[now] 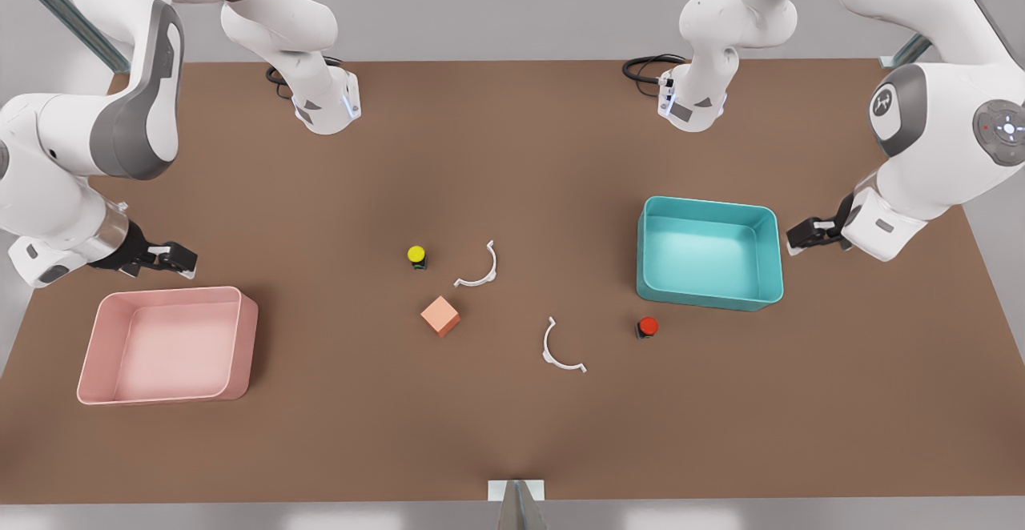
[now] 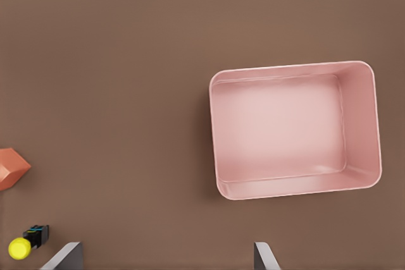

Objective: Place the red button in the blue storage box with the left arm, and place the yellow button in the pink storage box with the right arm

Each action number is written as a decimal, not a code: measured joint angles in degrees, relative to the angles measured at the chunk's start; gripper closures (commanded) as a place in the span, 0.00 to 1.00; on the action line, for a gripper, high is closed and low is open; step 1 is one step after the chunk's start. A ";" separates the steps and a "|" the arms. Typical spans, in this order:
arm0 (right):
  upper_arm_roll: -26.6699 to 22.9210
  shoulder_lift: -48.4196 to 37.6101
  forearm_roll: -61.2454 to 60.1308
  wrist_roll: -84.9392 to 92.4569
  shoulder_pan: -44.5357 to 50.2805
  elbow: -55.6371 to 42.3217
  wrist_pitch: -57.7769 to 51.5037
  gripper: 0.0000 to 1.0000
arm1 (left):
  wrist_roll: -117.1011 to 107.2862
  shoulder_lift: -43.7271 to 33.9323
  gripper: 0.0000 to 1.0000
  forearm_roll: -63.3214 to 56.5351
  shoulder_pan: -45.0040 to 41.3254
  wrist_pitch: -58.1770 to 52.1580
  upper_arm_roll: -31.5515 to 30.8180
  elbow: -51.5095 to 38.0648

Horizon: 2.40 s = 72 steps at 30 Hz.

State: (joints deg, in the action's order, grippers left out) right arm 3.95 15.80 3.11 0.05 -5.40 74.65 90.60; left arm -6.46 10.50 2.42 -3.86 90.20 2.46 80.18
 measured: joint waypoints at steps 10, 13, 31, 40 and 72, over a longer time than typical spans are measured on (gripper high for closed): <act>4.60 4.70 0.10 -0.61 2.73 0.44 2.87 0.00 | 3.80 26.22 0.00 2.12 -12.03 13.86 -1.68 -4.70; 7.81 6.38 0.22 -2.34 7.02 8.00 7.31 0.00 | 4.66 28.41 0.00 2.80 -12.72 22.78 -1.67 0.86; 24.97 5.79 8.98 -31.48 11.09 39.62 38.86 0.00 | 7.74 33.14 0.30 3.36 -13.68 38.60 -1.67 9.53; 24.97 7.42 11.96 -40.36 10.73 43.87 45.12 0.00 | 8.06 32.77 0.56 3.13 -13.80 39.29 -1.67 11.07; 23.73 11.99 21.49 -54.07 8.90 51.58 61.69 0.45 | 11.12 1.09 0.00 -2.83 0.85 9.44 -1.85 -0.12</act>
State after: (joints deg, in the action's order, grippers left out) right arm 27.67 27.79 24.60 -54.02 3.50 126.23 152.29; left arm 4.66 11.59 -0.41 -3.00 99.64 0.61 80.06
